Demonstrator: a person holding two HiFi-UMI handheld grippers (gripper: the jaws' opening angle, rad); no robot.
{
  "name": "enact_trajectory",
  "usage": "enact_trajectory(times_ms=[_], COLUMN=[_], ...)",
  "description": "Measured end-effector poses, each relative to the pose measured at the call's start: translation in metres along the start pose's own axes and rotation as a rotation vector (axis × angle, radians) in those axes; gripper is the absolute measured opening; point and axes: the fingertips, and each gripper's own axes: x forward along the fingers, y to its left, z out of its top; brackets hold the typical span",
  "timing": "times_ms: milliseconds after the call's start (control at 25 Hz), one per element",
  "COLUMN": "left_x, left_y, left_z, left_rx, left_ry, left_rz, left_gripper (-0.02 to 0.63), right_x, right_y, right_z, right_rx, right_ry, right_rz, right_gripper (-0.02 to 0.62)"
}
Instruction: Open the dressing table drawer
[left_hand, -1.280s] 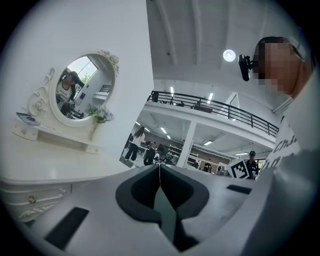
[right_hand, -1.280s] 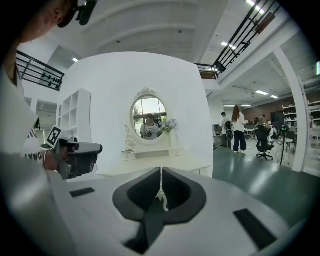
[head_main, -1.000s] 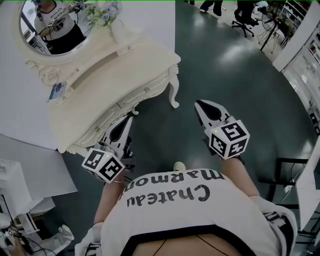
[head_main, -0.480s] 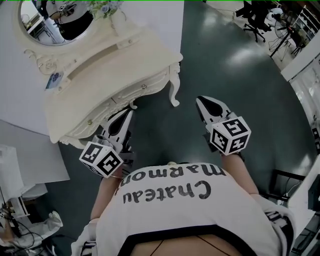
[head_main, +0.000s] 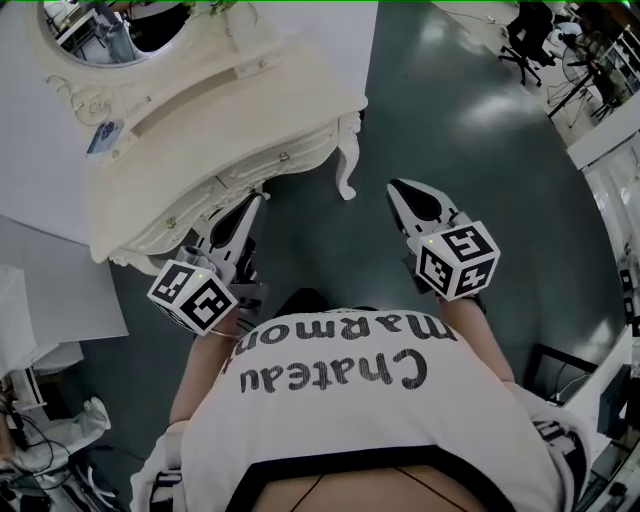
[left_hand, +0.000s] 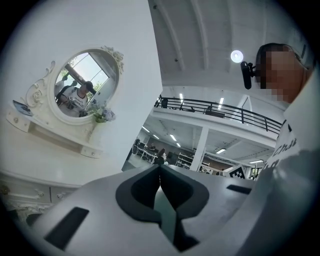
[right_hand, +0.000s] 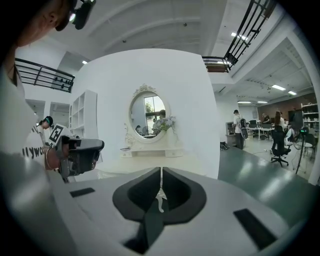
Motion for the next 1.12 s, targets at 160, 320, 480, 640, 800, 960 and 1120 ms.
enact_trajectory(times_ms=[160, 320, 480, 640, 800, 960, 1120], left_x=[0.003, 0.013, 0.018, 0.020, 0.034, 0.049, 0.068], left_y=[-0.003, -0.005, -0.007, -0.003, 0.009, 0.029, 0.064], left_z=[0.002, 0.007, 0.011, 0.009, 0.008, 0.001, -0.001], left_rx=[-0.004, -0.011, -0.016, 0.001, -0.041, -0.075, -0.148], left_ry=[0.004, -0.005, 0.000, 0.032, 0.027, 0.035, 0.021], left_rz=[0.017, 0.006, -0.008, -0.005, -0.017, -0.030, -0.001], left_gripper=[0.025, 0.025, 0.025, 0.025, 0.025, 0.024, 0.023], right_x=[-0.004, -0.005, -0.002, 0.006, 0.018, 0.037, 0.071], right_y=[-0.008, -0.017, -0.019, -0.015, -0.012, -0.015, -0.014], right_z=[-0.003, -0.008, -0.014, -0.018, -0.022, -0.026, -0.028], right_rx=[0.029, 0.051, 0.084, 0.103, 0.103, 0.104, 0.087], right_ry=[-0.004, -0.010, -0.016, -0.010, 0.025, 0.063, 0.123], right_rz=[0.004, -0.005, 0.006, 0.019, 0.031, 0.030, 0.068], right_gripper=[0.028, 0.028, 0.028, 0.028, 0.028, 0.028, 0.028])
